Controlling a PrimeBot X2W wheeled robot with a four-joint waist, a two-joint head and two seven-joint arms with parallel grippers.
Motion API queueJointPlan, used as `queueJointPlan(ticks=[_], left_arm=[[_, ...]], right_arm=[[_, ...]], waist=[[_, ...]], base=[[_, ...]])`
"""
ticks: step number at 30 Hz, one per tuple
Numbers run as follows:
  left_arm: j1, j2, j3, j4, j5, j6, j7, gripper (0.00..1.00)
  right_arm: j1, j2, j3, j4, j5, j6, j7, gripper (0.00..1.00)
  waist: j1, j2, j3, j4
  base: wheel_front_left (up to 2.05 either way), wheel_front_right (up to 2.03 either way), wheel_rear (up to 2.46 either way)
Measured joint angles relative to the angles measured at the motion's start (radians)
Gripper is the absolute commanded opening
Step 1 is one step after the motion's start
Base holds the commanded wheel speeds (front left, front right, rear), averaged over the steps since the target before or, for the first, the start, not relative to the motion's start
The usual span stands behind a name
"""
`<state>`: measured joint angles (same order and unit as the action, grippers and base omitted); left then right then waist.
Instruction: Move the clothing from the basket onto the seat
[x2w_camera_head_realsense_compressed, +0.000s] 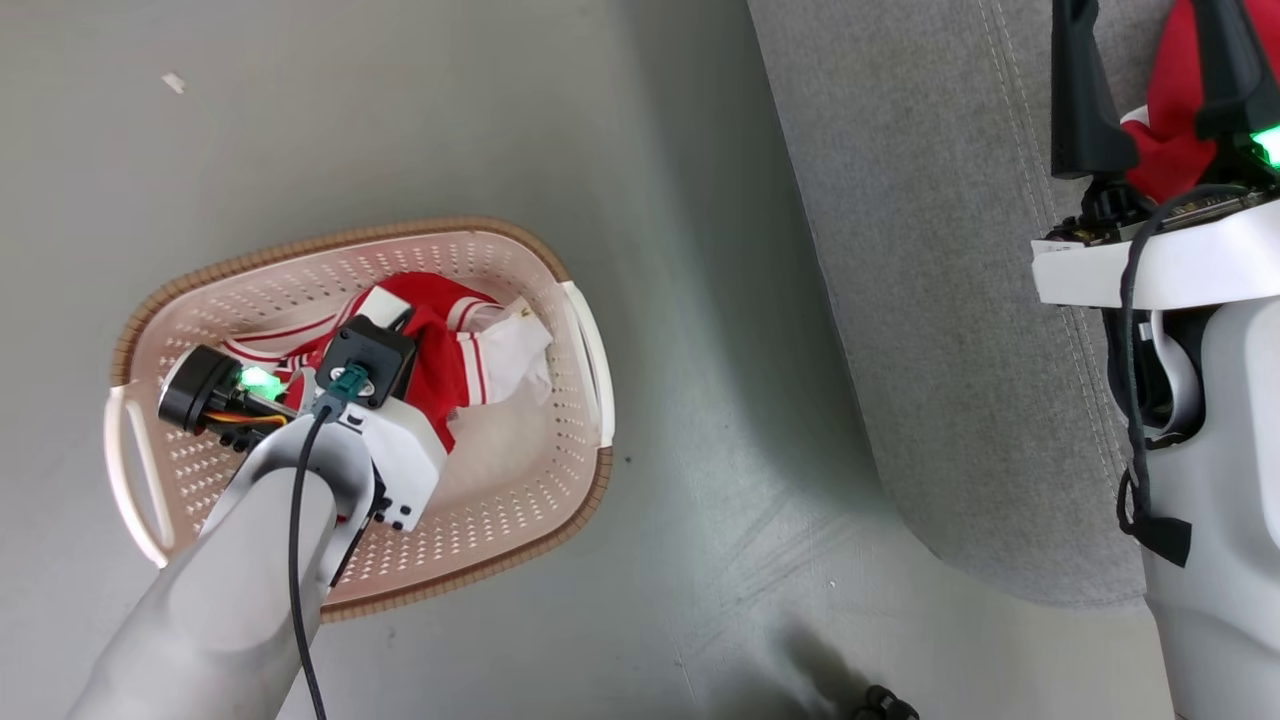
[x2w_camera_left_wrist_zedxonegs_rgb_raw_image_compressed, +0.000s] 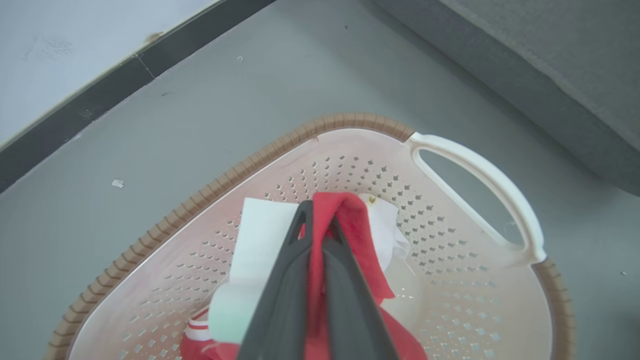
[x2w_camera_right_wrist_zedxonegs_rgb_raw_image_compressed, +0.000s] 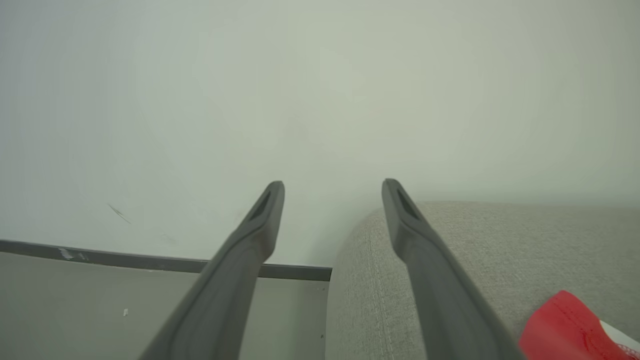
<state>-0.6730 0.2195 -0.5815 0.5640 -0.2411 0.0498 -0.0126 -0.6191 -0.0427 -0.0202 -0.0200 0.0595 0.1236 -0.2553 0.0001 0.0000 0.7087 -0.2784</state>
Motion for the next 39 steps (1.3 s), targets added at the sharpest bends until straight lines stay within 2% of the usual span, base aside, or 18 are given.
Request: queueJointPlan(ticks=[13, 25, 34, 39], left_arm=[[0.001, 0.001, 0.099, -0.09, -0.065, 0.045, -0.086, 0.0], [0.014, 0.0, 0.174, -0.155, -0.136, 0.063, -0.138, 0.0], [0.05, -0.021, 0.177, -0.176, -0.163, 0.06, -0.147, 0.0], [0.054, -0.027, 0.174, -0.187, -0.165, 0.056, -0.147, 0.0]], right_arm=[[0.002, -0.003, 0.058, 0.051, -0.054, 0.0, 0.0, 1.0], [0.047, -0.029, 0.124, 0.143, -0.07, 0.0, 0.0, 1.0], [0.093, -0.054, 0.176, 0.207, -0.069, 0.0, 0.0, 1.0], [0.114, -0.075, 0.249, 0.247, -0.068, 0.0, 0.0, 1.0]], waist=[[0.0, 0.0, -0.09, 0.054], [0.0, 0.0, -0.201, 0.109], [0.0, 0.0, -0.296, 0.152], [0.0, 0.0, -0.35, 0.174]], base=[[0.0, 0.0, 0.0], [0.0, 0.0, 0.0], [0.0, 0.0, 0.0], [0.0, 0.0, 0.0]])
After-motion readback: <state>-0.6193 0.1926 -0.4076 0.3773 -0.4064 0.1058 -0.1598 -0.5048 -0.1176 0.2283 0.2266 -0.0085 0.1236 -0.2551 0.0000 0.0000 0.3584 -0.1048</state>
